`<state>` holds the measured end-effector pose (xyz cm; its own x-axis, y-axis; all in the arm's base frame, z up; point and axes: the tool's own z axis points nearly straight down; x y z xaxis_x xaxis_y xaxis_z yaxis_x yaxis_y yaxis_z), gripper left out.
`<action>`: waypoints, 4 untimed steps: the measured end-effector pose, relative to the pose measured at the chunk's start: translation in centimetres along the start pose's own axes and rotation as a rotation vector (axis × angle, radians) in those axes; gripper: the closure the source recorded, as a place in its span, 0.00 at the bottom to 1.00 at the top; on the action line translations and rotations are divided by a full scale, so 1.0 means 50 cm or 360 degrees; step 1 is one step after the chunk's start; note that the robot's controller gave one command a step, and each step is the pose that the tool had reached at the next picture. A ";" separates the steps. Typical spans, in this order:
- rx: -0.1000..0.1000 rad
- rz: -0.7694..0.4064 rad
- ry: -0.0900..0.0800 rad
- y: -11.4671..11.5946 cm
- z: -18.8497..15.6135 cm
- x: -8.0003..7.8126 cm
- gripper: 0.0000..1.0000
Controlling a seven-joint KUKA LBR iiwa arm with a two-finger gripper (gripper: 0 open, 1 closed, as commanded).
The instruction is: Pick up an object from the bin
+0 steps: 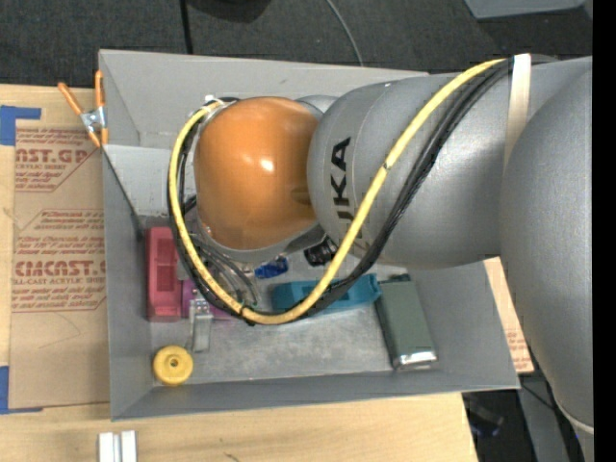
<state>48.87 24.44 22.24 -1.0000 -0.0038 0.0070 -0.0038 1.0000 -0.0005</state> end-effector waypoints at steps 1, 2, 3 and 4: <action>-0.0003 0.0005 -0.0012 -0.003 -0.010 -0.004 0.00; -0.0004 -0.0158 -0.0014 -0.041 0.088 -0.130 0.00; -0.0003 -0.0006 -0.0009 -0.110 0.124 -0.147 0.00; -0.0004 -0.0134 -0.0014 -0.132 0.150 -0.134 0.00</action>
Offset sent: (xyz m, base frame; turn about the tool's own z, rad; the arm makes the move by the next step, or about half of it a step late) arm 0.0827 -0.0276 -0.0633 -0.1265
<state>55.52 17.85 14.70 -0.9961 -0.0882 -0.0021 -0.0882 0.9961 0.0023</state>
